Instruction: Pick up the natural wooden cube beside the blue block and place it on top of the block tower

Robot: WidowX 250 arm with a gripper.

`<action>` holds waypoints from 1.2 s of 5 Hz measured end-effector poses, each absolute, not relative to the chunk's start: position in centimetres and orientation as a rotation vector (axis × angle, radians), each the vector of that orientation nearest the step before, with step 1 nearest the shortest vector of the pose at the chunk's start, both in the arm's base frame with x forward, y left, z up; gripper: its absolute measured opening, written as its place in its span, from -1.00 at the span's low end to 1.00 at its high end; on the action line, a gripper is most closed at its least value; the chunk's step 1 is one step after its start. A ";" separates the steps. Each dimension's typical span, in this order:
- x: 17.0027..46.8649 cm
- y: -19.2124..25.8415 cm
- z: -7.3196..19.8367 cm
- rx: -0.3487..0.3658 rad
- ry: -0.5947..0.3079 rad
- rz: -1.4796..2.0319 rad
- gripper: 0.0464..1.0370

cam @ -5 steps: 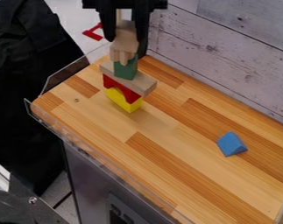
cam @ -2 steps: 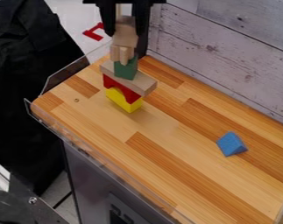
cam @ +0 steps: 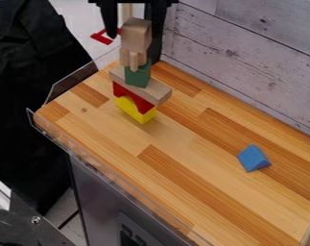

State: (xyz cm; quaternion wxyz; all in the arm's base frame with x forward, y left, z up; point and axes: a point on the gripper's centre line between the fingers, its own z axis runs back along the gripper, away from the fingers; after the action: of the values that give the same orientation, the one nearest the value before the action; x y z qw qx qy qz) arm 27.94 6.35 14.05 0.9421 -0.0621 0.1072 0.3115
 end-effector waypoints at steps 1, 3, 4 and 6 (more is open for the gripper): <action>28.1 6.4 14.3 -0.123 0.213 0.642 0.92; 28.6 5.4 16.2 -0.081 0.177 0.586 0.92; 28.9 3.3 17.6 -0.047 0.134 0.494 0.92; 29.1 -2.4 19.1 -0.016 0.062 0.295 0.92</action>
State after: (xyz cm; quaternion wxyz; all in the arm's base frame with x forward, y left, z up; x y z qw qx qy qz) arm 29.07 -2.43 19.10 0.9886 -0.0082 0.0308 0.1469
